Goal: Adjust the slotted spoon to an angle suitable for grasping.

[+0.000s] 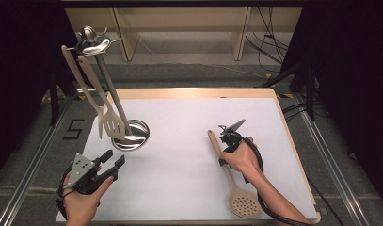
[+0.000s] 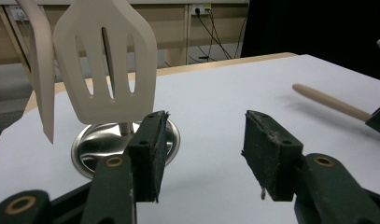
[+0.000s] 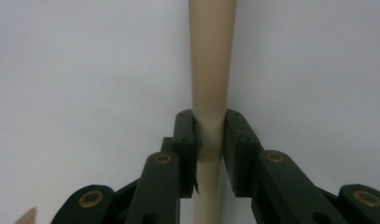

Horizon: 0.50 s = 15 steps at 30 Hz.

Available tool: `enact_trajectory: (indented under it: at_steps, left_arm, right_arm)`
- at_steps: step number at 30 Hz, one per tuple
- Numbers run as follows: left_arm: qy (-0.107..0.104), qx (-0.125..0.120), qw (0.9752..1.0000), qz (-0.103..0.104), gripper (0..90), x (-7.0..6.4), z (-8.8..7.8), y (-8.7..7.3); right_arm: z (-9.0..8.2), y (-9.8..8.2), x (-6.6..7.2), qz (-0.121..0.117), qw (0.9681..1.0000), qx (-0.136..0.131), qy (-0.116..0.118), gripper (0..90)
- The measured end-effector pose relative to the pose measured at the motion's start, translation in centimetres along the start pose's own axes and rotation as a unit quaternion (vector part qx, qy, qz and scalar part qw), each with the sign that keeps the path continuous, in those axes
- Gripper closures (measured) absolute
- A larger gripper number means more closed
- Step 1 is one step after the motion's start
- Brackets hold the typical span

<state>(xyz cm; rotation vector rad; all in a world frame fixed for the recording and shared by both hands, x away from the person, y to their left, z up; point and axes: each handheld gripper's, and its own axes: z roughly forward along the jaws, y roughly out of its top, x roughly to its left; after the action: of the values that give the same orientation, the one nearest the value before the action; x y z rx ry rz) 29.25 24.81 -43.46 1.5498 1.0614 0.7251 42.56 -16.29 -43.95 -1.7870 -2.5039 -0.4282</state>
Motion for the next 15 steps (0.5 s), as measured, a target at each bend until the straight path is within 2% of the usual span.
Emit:
enact_trajectory:
  at_steps: [1,2,4,5,6,8,9,10,12,13,14,15]
  left_arm:
    - [-0.002,-0.006,1.0,-0.003,48.5,0.0,0.1,-0.1]
    - [0.001,0.001,1.0,-0.001,48.6,-0.1,0.0,0.0]
    - [-0.002,0.002,1.0,0.0,48.4,-0.1,0.1,0.0]
    - [-0.002,0.003,1.0,0.001,48.3,-0.1,0.1,0.0]
    - [-0.002,0.003,1.0,0.001,48.3,-0.2,0.1,0.0]
    - [-0.004,0.004,1.0,0.001,48.2,-0.2,0.1,0.0]
    - [-0.006,0.005,1.0,0.001,48.1,-0.2,0.1,0.0]
    - [-0.009,0.001,1.0,0.001,47.9,-0.2,0.2,0.0]
    - [-0.007,0.006,1.0,0.001,47.7,-0.2,0.2,0.0]
    - [-0.009,0.004,1.0,0.0,47.6,-0.2,0.2,0.0]
    - [-0.008,0.006,0.9999,0.002,47.5,-0.2,0.2,0.0]
    - [-0.01,0.004,0.9999,0.002,47.3,-0.2,0.2,0.1]
  right_arm:
    - [-0.4,-0.1,0.1,-0.002,1.0,-0.009,0.003,76.9]
    - [-0.9,-0.2,0.4,0.006,0.9998,-0.021,0.006,77.0]
    - [-1.9,-0.5,0.8,0.006,0.9986,-0.048,0.019,77.0]
    - [-2.5,-0.7,0.9,-0.005,0.9974,-0.067,0.027,77.0]
    - [-2.8,-0.8,1.0,-0.002,0.9965,-0.077,0.03,76.9]
    - [-3.4,-1.1,1.0,-0.032,0.991,-0.121,0.047,76.9]
    - [-3.6,-1.3,1.1,-0.037,0.989,-0.135,0.047,76.9]
    - [-3.9,-1.6,1.0,-0.057,0.9845,-0.153,0.063,76.9]
    - [-4.1,-2.1,1.2,-0.073,0.9791,-0.177,0.069,76.9]
    - [-4.1,-2.3,1.2,-0.086,0.975,-0.191,0.075,76.9]
    - [-4.1,-2.4,1.3,-0.094,0.9727,-0.196,0.081,76.9]
    - [-4.3,-2.6,1.4,-0.091,0.9729,-0.199,0.075,76.9]
